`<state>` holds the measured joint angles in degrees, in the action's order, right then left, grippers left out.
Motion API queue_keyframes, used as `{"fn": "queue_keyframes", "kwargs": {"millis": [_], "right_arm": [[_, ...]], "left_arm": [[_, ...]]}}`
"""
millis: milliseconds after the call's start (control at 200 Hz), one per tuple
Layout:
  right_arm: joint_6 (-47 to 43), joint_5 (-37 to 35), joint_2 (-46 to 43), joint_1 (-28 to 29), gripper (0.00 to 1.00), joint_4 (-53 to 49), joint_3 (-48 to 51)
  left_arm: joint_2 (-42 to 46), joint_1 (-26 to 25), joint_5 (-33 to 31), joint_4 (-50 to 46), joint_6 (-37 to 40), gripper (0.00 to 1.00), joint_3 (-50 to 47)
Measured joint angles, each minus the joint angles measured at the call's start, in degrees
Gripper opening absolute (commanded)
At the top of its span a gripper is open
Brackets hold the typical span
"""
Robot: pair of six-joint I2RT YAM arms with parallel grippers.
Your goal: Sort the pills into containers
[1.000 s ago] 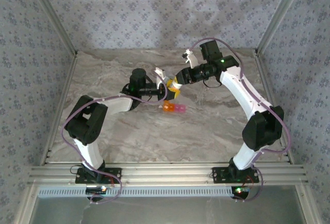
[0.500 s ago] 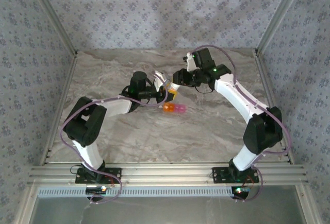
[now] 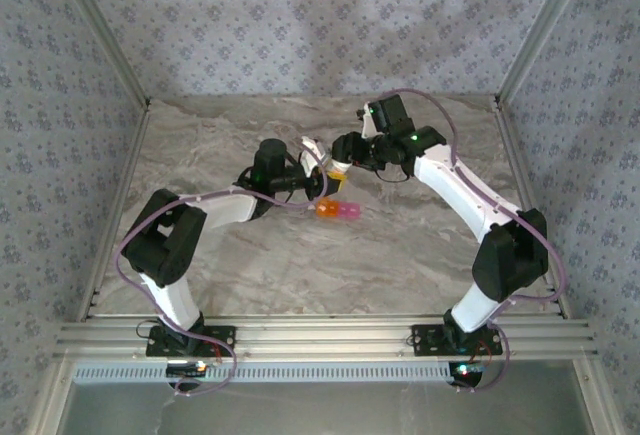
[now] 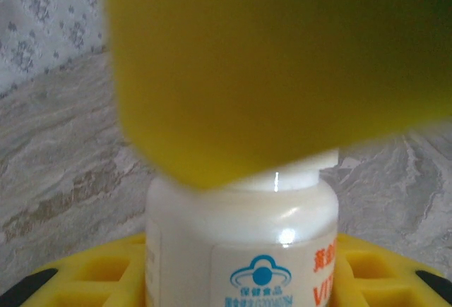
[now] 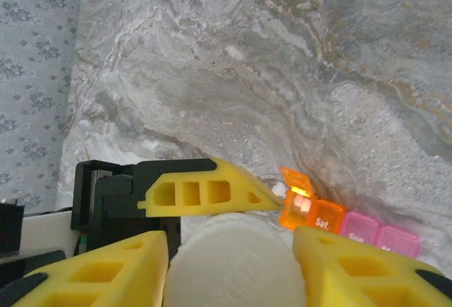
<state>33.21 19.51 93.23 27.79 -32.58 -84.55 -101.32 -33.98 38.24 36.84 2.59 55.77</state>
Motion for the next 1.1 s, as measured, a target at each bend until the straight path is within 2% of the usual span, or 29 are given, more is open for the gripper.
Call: {"fn": "queue_keyframes", "kwargs": {"millis": [240, 370, 670, 775, 875, 1099], "right_arm": [[-0.37, 1.84, 0.04, -1.16, 0.69, -2.97, -3.08], [-0.83, 3.89, -0.20, -4.09, 0.77, -3.13, -4.61], [-3.89, 9.60, -1.01, -8.72, 0.79, -2.93, -4.63], [-7.96, 12.04, -1.01, -10.36, 0.78, -2.95, -4.74], [-15.54, 14.56, -1.01, -11.61, 0.78, -4.15, -5.90], [-30.47, 19.41, -0.87, -11.37, 0.79, -9.77, -9.27]], "left_arm": [[0.09, -0.33, 0.04, 2.60, -0.04, 0.00, 0.00], [0.09, -0.33, 0.04, 3.26, -0.07, 0.00, 0.00], [0.09, -0.15, 1.79, 3.28, -0.37, 0.00, 0.00], [0.09, 0.24, 3.89, 3.26, -0.90, 0.00, 0.00], [0.07, 0.96, 6.40, 3.17, -1.60, 0.00, 0.04], [0.04, 2.05, 10.71, 1.42, -2.60, 0.00, 2.23]]}}
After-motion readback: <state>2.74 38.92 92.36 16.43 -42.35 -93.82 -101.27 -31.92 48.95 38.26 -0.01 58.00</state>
